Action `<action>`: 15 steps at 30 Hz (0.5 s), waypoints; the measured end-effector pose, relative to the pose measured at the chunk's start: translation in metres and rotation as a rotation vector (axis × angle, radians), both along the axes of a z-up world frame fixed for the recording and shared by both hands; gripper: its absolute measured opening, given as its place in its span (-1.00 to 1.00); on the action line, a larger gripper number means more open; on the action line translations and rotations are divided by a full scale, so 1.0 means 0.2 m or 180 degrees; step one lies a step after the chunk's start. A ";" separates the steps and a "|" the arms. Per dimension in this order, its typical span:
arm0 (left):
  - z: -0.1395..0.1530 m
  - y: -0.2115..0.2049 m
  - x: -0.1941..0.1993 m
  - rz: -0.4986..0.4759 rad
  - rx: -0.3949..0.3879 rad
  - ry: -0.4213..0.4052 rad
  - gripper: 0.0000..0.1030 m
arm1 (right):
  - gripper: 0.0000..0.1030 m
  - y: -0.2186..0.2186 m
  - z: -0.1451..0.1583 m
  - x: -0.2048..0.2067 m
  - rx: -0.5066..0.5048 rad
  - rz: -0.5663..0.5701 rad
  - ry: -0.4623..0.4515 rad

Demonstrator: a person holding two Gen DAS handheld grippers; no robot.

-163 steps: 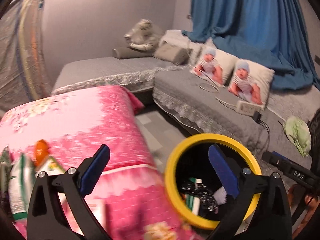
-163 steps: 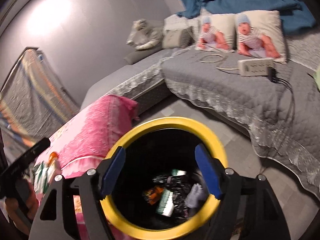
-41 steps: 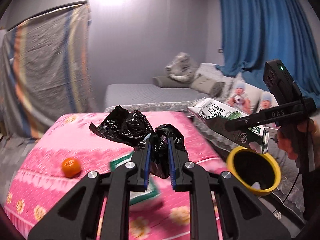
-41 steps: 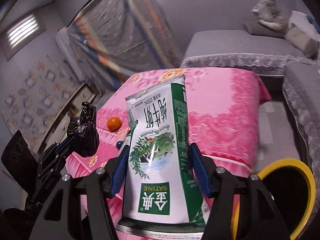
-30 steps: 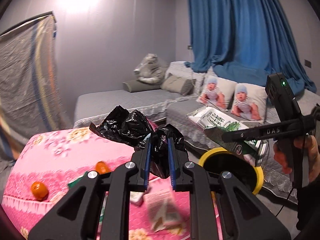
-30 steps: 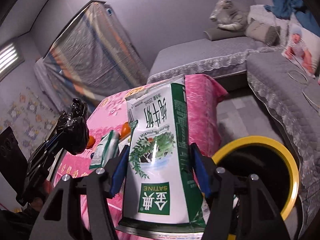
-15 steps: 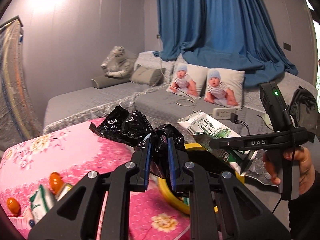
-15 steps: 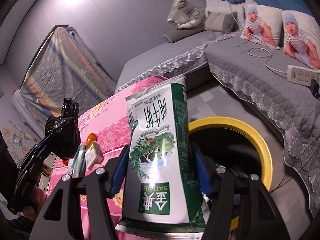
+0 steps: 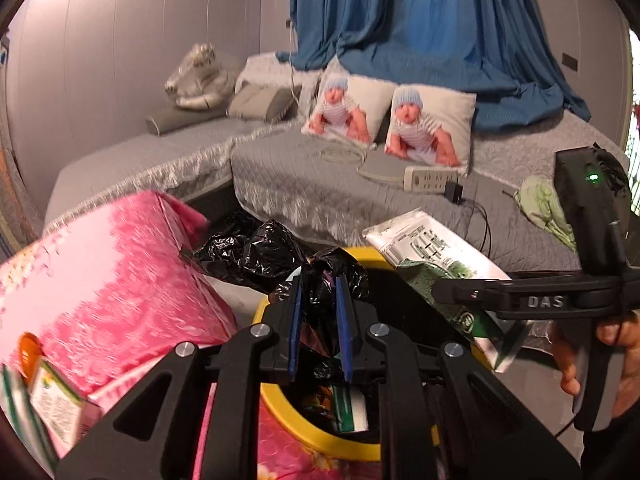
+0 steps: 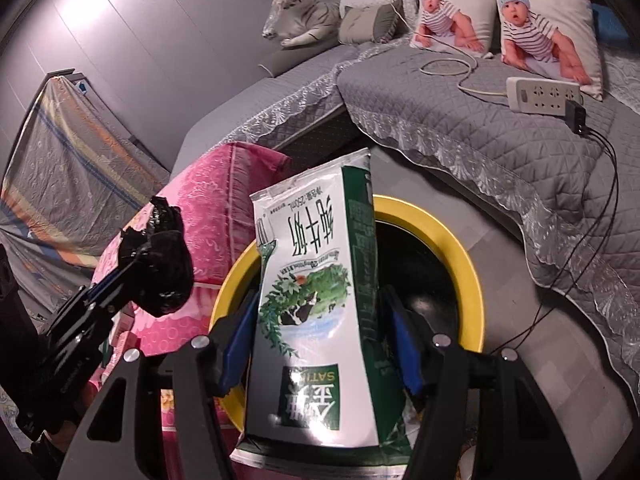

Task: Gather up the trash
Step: 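Open both tools to drop the bag and carton into the bin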

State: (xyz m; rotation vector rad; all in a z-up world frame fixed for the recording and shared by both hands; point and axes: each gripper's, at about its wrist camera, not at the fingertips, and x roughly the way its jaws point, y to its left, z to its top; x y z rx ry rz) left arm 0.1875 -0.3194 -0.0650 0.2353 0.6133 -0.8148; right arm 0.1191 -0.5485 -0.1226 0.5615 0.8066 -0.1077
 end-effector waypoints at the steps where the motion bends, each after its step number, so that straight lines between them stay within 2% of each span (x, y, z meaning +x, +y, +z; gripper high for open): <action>1: -0.04 -0.02 0.03 0.0007 0.0016 0.0098 -0.71 | 0.11 -0.01 -0.02 0.00 -0.0002 -0.0015 0.0033; 6: -0.14 -0.07 0.10 0.0092 0.0069 0.0337 -0.67 | 0.12 -0.04 -0.07 0.01 0.0025 -0.0034 0.0087; 8: -0.15 -0.04 0.13 0.0181 0.0038 0.0442 -0.38 | 0.13 -0.04 -0.06 0.02 -0.0074 -0.0085 0.0092; 9: -0.14 -0.02 0.15 0.0233 -0.0022 0.0504 0.06 | 0.24 -0.05 -0.05 0.02 -0.0096 -0.0110 0.0097; 10: -0.12 0.01 0.16 0.0285 -0.0082 0.0530 0.35 | 0.37 -0.06 -0.05 0.01 -0.0075 -0.0131 0.0079; 11: -0.11 0.04 0.17 0.0337 -0.0145 0.0530 0.37 | 0.53 -0.06 -0.04 0.01 -0.0055 -0.0161 0.0047; 15: -0.05 0.12 0.18 0.0476 -0.0238 0.0475 0.64 | 0.54 -0.07 0.00 -0.02 -0.0181 -0.0294 0.0013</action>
